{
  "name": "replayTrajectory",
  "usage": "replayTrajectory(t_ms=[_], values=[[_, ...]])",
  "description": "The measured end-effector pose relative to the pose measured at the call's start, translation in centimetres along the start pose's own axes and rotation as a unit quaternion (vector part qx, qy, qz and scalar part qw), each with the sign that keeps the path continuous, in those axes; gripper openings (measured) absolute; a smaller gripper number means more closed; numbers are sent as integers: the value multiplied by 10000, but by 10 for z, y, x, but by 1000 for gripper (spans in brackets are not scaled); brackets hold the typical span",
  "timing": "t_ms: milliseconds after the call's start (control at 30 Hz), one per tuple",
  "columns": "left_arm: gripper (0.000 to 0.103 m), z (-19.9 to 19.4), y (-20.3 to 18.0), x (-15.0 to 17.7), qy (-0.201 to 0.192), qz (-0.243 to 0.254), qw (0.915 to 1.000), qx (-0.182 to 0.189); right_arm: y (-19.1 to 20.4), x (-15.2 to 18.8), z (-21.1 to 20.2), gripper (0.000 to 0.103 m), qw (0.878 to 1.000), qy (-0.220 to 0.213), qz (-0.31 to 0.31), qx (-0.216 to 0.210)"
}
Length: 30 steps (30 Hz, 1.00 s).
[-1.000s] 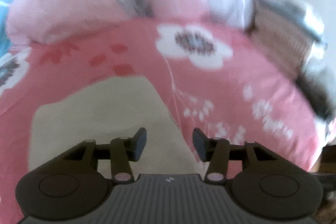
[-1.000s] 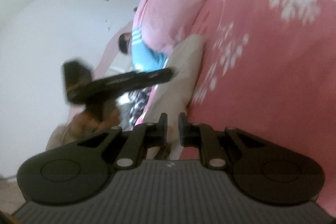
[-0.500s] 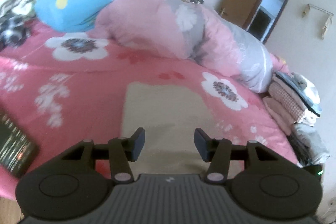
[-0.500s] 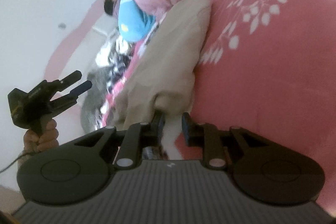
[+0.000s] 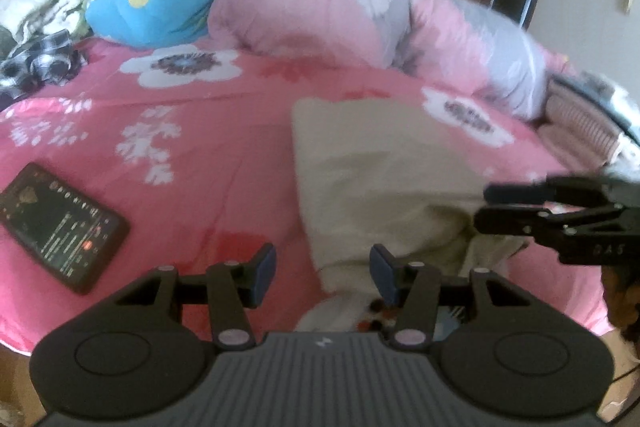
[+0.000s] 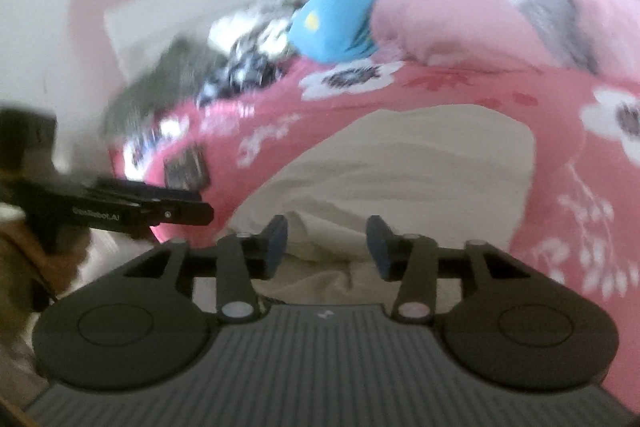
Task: Fold clothes
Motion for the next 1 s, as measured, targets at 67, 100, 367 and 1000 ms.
replayTrajectory(t_ms=[67,100,367,1000], values=[[52,5,-1,3,31,12,10000,-7,15,1,12,47,9978,96,-612,236],[51,7,-1,4,33,11,10000,8,21,3,17,47,9950,153,-918,360],[51,22,2,13,136,54,9999,-70,36,22,22,8,9822,523,-1713,566],[44,10,34,15,-179,-608,9979,-103,26,52,18,8,9866,775,-1431,123]])
Point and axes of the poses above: each gripper's, at about its wrist camera, not at the fingertips, and z roughly the way its jaws point, y to its left, x to its underside, the point moved 5 cm from there along z, roughly the way its jaws point, and after that the axes turned 15 degrees about z, right-handed, at the moved point
